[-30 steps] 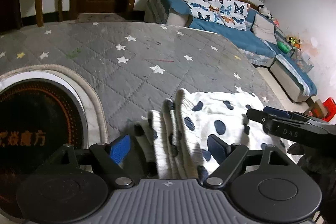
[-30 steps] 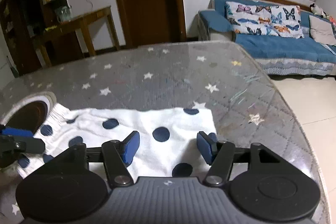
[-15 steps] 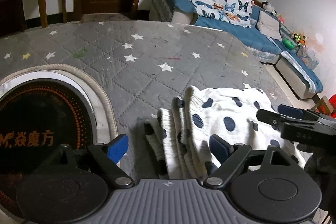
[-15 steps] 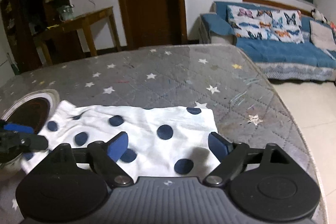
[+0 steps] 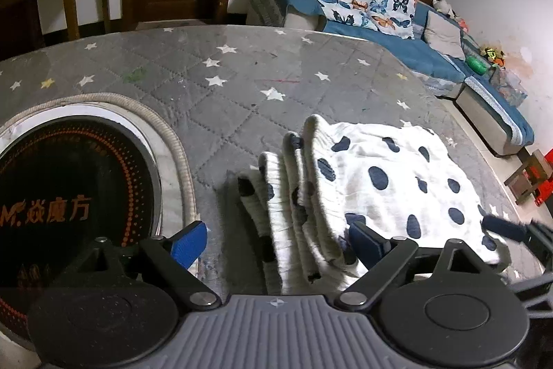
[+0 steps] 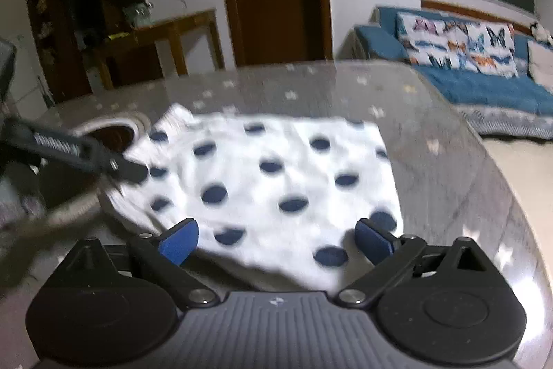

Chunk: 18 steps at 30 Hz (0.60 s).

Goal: Fold clothes

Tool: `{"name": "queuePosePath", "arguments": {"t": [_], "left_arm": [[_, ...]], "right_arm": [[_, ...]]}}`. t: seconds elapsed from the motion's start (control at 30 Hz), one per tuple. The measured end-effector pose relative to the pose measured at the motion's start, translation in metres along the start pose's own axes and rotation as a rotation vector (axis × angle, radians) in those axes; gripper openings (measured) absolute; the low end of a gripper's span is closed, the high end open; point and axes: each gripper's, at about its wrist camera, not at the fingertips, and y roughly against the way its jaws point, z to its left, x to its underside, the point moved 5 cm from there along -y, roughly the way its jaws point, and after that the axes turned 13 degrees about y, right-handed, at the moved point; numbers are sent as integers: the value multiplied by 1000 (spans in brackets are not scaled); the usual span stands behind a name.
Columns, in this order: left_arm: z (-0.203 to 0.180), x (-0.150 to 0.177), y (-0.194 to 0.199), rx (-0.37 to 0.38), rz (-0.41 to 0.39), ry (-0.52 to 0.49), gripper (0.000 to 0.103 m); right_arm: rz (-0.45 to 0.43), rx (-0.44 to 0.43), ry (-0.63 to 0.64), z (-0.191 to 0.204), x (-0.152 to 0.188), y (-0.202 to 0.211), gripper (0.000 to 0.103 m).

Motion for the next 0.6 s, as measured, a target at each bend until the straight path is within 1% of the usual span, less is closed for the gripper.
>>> {"name": "queuePosePath", "arguments": {"t": [0.1, 0.13, 0.23, 0.3, 0.4, 0.6], "left_arm": [[1, 1, 1, 4, 0, 1, 93], [1, 2, 2, 6, -3, -1, 93], [-1, 6, 8, 19, -15, -11, 93], [-3, 8, 12, 30, -22, -19, 93], [-6, 14, 19, 50, -35, -41, 94], [-7, 23, 34, 65, -81, -71, 98]], "right_arm": [[6, 1, -14, 0, 8, -1, 101], [-5, 4, -14, 1, 8, 2, 103], [-44, 16, -12, 4, 5, 12, 103], [-56, 19, -12, 7, 4, 14, 103], [-46, 34, -19, 9, 8, 14, 103], [-39, 80, -5, 19, 13, 15, 103]]}}
